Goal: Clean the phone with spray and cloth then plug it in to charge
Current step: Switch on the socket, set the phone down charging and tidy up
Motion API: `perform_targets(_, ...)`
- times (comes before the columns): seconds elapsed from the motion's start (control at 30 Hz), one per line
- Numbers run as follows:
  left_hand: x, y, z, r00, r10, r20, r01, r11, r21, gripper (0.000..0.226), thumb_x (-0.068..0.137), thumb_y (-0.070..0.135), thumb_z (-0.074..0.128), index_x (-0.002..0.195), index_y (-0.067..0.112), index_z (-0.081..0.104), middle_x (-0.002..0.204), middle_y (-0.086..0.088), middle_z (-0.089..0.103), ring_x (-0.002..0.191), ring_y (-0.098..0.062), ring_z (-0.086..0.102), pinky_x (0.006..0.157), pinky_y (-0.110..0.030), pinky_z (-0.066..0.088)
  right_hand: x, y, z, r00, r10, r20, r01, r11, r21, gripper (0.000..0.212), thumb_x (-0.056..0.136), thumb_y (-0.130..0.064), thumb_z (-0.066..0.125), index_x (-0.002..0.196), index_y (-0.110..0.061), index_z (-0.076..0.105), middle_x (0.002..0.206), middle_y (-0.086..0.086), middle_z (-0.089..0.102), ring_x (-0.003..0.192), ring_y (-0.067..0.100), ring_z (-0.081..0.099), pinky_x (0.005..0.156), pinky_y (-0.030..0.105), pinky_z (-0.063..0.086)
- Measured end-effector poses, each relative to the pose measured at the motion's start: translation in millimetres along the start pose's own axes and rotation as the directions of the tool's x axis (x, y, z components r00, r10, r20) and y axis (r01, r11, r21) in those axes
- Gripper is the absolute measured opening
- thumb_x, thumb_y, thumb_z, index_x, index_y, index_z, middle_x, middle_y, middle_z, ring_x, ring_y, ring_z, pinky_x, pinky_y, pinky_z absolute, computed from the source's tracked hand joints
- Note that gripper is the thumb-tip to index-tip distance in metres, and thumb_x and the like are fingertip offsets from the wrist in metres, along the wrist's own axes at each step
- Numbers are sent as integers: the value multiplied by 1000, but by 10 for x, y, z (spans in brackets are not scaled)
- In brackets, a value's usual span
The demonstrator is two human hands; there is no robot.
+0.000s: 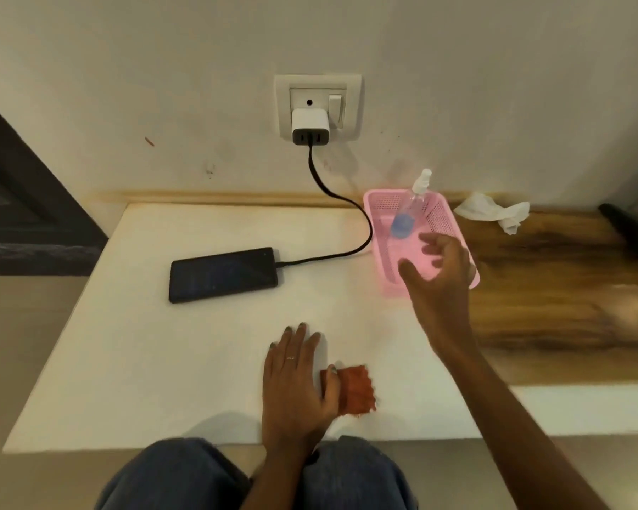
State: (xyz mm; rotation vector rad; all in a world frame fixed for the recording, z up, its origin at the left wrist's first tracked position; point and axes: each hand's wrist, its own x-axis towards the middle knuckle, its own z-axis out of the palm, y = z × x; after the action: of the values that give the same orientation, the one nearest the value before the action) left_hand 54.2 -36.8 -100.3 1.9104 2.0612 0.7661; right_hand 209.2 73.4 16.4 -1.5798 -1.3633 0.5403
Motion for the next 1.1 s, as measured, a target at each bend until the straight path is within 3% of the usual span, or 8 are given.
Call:
perform_targets(0.1,-6,23,-19,1000,-18,17,18,1000,0,58,83,47,44,133,18,52,144,-4,47,136,-24,40,112,-43,24,-588,132,-57,969,139,206,-139,990,-15,29,82,-17,67,107,-23,53,102,-5,52,97,15,47,77,23,42)
perform_targets(0.27,-6,53,-66,999,-36,32,38,999,-32,61,83,47,44,135,17,50,147,-5,44,139,-24,35,115,-41,21,-1071,503,-40,883,321,343,-293,947,-131,29,85,-20,66,111,-20,55,106,-4,53,98,17,56,74,15,44)
perform_targets(0.43,2,37,-47,998,-45,49,45,999,13,64,82,52,50,135,16,50,148,-6,42,140,-25,33,116,-40,18,-1138,545,67,857,318,405,-216,936,-277,33,81,-32,69,111,-24,57,101,-5,57,102,17,51,91,41,45)
perform_targets(0.57,13,41,-44,997,-53,48,52,999,8,67,81,56,45,134,15,51,147,-7,43,139,-26,34,116,-41,20,-1061,482,100,830,338,444,-136,894,-426,16,79,-34,70,85,-28,57,94,-5,56,100,18,49,79,33,36)
perform_targets(0.67,10,44,-43,998,-57,37,57,998,5,65,83,55,44,133,15,51,147,-7,44,139,-26,34,116,-40,19,-1028,444,99,804,366,467,-148,886,-440,17,78,-34,71,75,-29,54,90,-7,56,99,19,52,83,38,42)
perform_targets(0.77,5,63,-57,998,-55,22,55,998,-13,60,86,51,40,131,14,54,144,-8,47,137,-27,38,115,-40,21,-1008,414,7,786,370,495,-296,929,-224,17,81,-25,69,74,-28,53,86,-6,61,88,17,58,79,36,51)
perform_targets(0.9,-1,63,-61,998,-58,25,59,998,-23,58,88,49,39,130,14,54,143,-8,48,136,-27,39,114,-39,22,-1017,309,-123,745,422,517,-559,818,136,12,88,-15,61,97,-20,54,95,-3,63,85,12,61,67,18,51)
perform_targets(1.1,6,48,-15,998,-54,17,55,998,-29,59,88,53,38,131,16,55,143,-7,49,135,-26,41,113,-41,24,-953,277,-169,752,441,491,-625,714,316,15,86,-17,62,100,-23,61,100,-3,67,92,17,65,70,21,55)
